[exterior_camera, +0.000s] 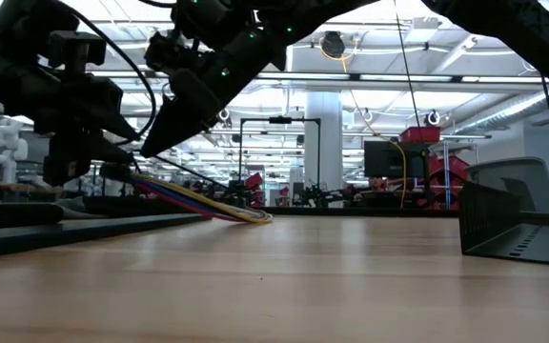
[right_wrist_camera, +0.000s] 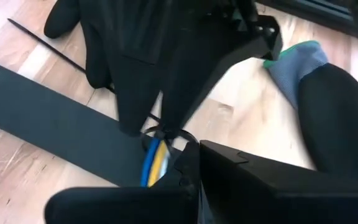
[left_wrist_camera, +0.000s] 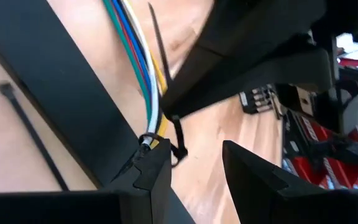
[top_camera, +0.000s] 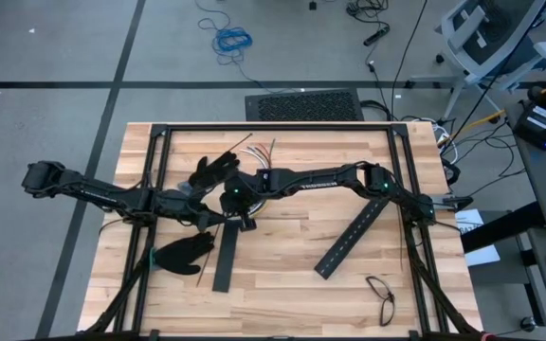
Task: Ziptie cables
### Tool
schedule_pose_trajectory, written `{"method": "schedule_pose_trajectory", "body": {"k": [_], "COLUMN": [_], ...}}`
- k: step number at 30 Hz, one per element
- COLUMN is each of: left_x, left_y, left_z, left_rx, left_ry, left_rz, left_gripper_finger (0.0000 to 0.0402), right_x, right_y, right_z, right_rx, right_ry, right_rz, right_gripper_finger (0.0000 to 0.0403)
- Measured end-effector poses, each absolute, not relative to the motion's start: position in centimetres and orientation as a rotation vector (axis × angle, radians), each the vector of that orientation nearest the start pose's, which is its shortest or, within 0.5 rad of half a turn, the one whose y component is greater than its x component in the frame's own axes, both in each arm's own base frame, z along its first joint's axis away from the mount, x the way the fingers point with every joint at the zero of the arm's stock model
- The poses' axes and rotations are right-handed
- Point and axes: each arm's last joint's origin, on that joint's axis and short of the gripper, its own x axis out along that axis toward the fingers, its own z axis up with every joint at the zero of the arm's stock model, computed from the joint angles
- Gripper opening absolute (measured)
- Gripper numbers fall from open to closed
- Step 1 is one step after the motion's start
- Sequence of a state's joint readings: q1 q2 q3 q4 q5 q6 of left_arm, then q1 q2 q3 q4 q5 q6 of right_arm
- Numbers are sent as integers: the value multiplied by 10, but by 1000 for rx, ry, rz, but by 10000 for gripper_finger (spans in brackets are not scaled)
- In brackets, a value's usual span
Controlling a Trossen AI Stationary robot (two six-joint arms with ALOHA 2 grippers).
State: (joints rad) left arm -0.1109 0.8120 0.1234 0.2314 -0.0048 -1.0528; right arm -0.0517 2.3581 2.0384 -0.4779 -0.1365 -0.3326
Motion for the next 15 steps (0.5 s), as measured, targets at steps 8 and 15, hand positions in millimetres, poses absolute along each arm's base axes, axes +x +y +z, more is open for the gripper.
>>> {"method": "schedule_pose_trajectory", "body": {"k": [8,15], "left_x": [151,151], "left_y": [-19,-18], "left_z": [143,143], "left_rx": [-1025,-1025], "left_ry": [504,492], "left_rz": [98,99], "left_gripper_finger": [141,141], "right_x": [524,523], "right_y": [-46,-43], "right_z": [201,200], "right_rx": [-206,-180], "right_ry": [779,789], "right_rz": [151,191], "right_gripper_finger": [0,0]}}
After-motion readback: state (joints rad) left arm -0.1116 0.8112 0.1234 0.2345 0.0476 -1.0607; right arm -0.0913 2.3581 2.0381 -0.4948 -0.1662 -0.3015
